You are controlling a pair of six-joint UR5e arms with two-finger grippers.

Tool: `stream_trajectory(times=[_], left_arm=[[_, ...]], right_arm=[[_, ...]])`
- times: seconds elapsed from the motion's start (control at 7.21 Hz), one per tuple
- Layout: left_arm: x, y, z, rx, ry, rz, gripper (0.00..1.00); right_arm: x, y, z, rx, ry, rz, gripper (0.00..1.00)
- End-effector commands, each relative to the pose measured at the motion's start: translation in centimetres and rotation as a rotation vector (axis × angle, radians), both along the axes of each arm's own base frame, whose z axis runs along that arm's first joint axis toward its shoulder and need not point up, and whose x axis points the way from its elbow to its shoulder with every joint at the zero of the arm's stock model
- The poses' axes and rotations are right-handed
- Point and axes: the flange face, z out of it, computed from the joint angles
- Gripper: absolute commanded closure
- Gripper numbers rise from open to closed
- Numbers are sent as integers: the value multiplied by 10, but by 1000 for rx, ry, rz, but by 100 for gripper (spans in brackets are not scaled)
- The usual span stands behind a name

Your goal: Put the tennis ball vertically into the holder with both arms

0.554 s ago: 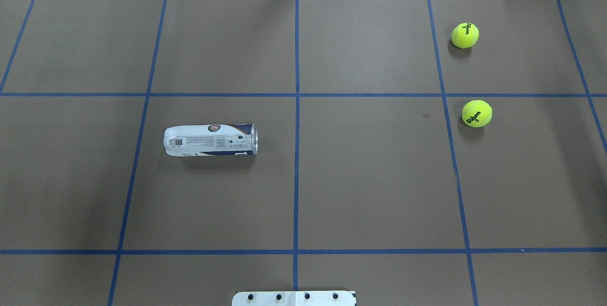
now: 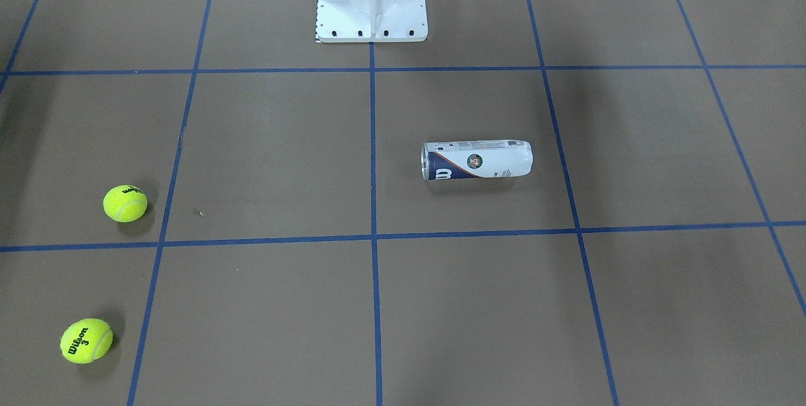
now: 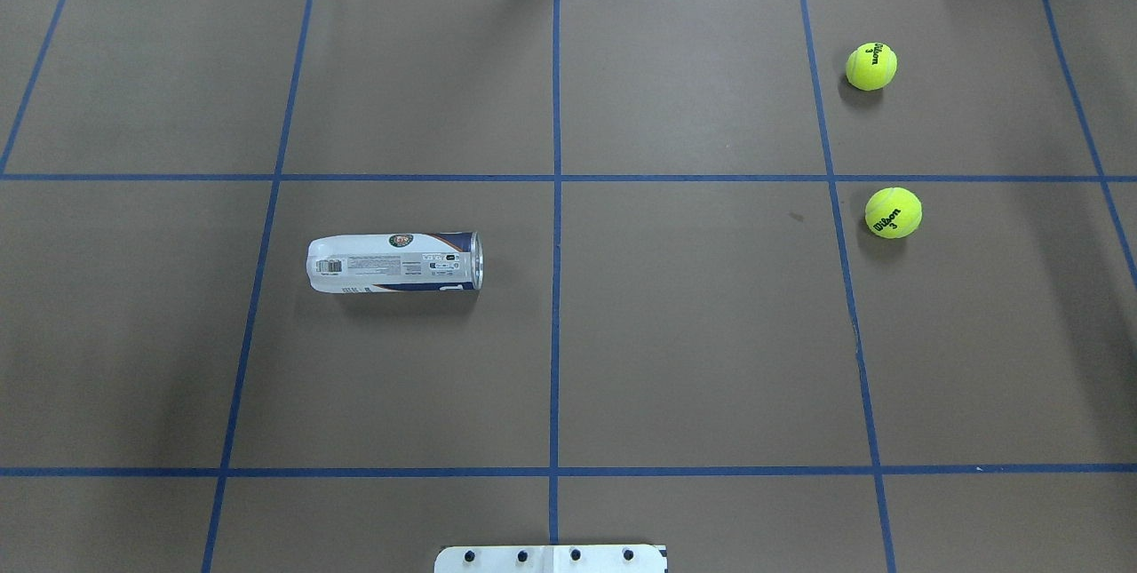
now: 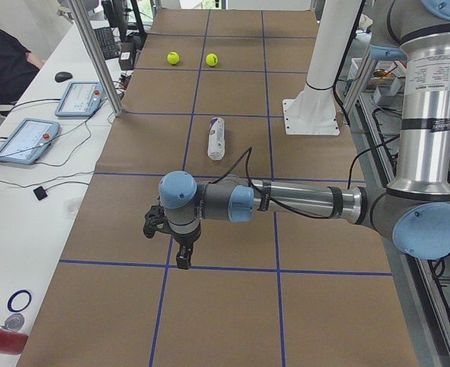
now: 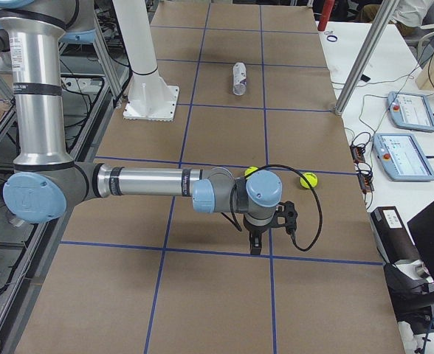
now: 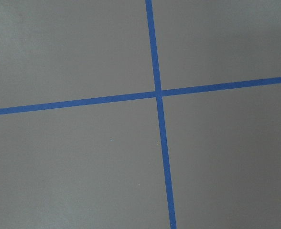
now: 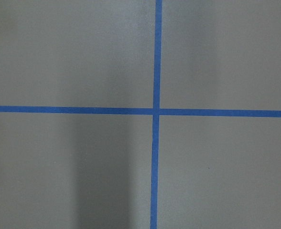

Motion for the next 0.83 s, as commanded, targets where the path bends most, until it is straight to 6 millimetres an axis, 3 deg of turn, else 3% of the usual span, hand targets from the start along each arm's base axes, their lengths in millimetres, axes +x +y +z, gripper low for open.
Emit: stream_trajectory(times=[0.0,0.14,0.42,0.55,0.69], left_arm=[[0,-4,-13,21,10,-7,0],[0,-5,-40,78,14,-8,1],[2,-13,-71,238,15,-6,0],[15,-30,-101,335,13,22,1],[59,-60,-158,441,33,96,0]], right_arm=[[0,1,0,1,-1,0,1],[2,4,-5,9,0,4,1],[2,6,-14,26,2,4,1],[2,5,-14,29,2,4,1],[2,5,-15,31,0,4,1]])
